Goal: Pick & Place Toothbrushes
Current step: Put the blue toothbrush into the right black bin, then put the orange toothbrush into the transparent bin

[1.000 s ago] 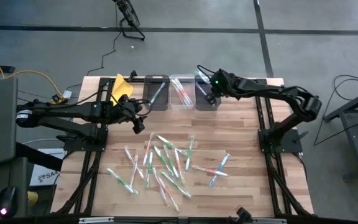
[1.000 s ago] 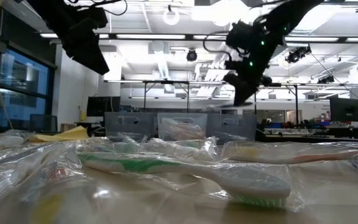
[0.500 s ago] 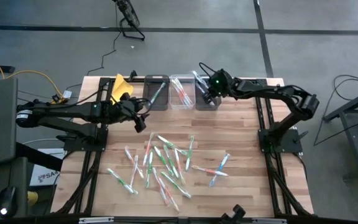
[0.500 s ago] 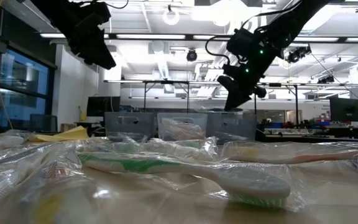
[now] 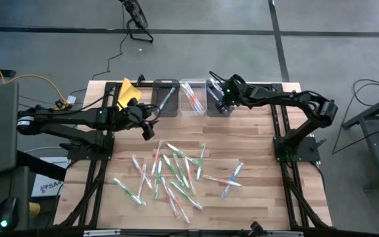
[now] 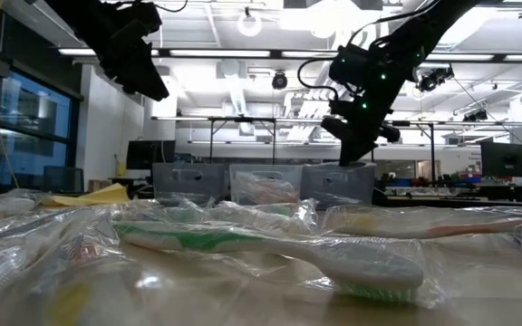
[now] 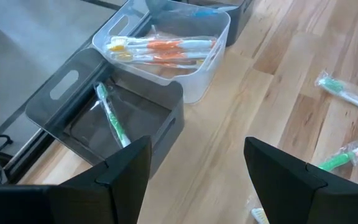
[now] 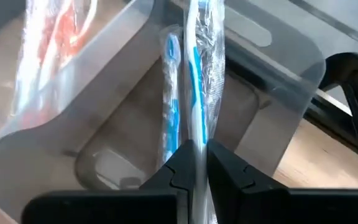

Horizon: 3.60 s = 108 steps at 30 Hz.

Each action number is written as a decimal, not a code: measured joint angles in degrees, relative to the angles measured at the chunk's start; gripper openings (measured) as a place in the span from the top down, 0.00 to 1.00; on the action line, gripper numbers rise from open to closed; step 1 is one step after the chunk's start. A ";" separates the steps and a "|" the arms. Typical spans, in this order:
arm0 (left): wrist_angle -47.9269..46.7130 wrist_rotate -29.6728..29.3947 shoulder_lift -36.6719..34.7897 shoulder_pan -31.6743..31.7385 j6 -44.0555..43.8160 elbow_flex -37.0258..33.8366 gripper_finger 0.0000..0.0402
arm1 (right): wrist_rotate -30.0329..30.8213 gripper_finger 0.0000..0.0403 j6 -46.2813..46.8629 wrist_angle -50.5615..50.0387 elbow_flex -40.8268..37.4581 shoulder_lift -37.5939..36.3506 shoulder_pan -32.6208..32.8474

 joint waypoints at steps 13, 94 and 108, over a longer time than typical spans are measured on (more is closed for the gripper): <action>-0.89 0.61 -0.01 -0.01 3.16 0.00 0.38 | -5.08 0.61 1.35 -0.59 0.03 -3.44 0.78; -0.90 2.60 -0.02 0.00 6.14 -0.04 0.38 | -8.65 0.86 26.96 -5.53 0.28 13.12 63.04; -0.45 10.80 -0.01 -0.01 1.57 -0.04 0.38 | -4.63 0.93 20.24 -6.76 0.01 -4.68 51.57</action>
